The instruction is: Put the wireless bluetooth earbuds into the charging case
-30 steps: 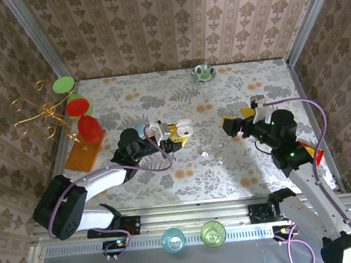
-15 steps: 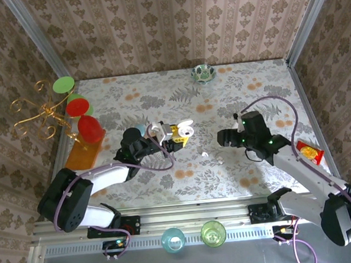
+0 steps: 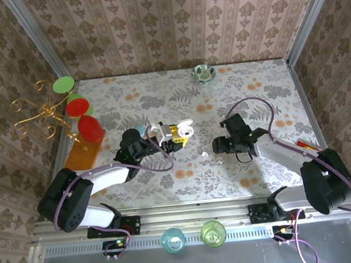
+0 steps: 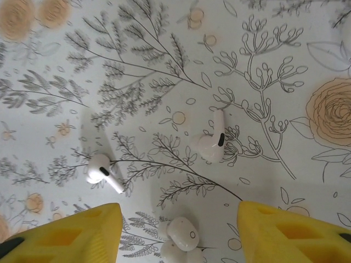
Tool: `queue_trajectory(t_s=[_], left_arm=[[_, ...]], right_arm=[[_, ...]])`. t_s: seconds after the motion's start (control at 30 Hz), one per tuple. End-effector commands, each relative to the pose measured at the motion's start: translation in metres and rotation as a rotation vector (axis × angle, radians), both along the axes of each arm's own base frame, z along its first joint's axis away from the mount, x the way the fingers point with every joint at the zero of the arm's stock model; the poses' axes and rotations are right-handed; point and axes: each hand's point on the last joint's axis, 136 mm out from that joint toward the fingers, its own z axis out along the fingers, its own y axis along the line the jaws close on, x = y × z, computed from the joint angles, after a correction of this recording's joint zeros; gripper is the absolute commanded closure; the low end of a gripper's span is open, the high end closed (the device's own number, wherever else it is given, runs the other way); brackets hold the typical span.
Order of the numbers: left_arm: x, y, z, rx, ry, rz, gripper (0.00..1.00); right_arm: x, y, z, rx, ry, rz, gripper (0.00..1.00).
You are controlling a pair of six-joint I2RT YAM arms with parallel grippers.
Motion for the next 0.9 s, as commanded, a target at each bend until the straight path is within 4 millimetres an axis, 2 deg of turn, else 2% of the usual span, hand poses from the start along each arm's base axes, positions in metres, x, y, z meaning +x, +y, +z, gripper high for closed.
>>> queue_trajectory(t_s=[0.0,0.23,0.37,0.5,0.53,0.67,0.77,0.87], left_arm=[[-0.004,0.004,0.014,-0.028,-0.064,-0.007,0.72],[-0.008,0.008,0.017,-0.025,-0.068,-0.002,0.72],[-0.010,0.009,0.016,-0.008,-0.072,-0.004,0.72],[-0.011,0.010,0.014,0.001,-0.071,-0.007,0.72],[-0.012,0.010,0.013,0.004,-0.070,-0.009,0.73],[-0.012,0.011,0.012,0.006,-0.078,-0.010,0.72],[-0.012,0.013,0.010,0.009,-0.074,0.003,0.73],[-0.006,0.017,0.008,0.010,-0.064,0.039,0.72]], right_arm=[[0.003,0.005,-0.008,-0.027,0.055,0.024,0.42],[-0.004,0.015,-0.025,0.008,0.122,0.029,0.43],[-0.016,0.011,-0.031,-0.003,0.144,0.025,0.41],[-0.029,0.004,-0.024,-0.062,0.116,0.039,0.41],[-0.030,0.003,-0.015,-0.073,0.087,0.045,0.41],[-0.038,-0.011,-0.007,-0.180,0.068,0.034,0.47],[-0.043,-0.015,-0.005,-0.234,0.063,0.040,0.52],[-0.044,-0.010,-0.004,-0.278,0.058,0.074,0.53]])
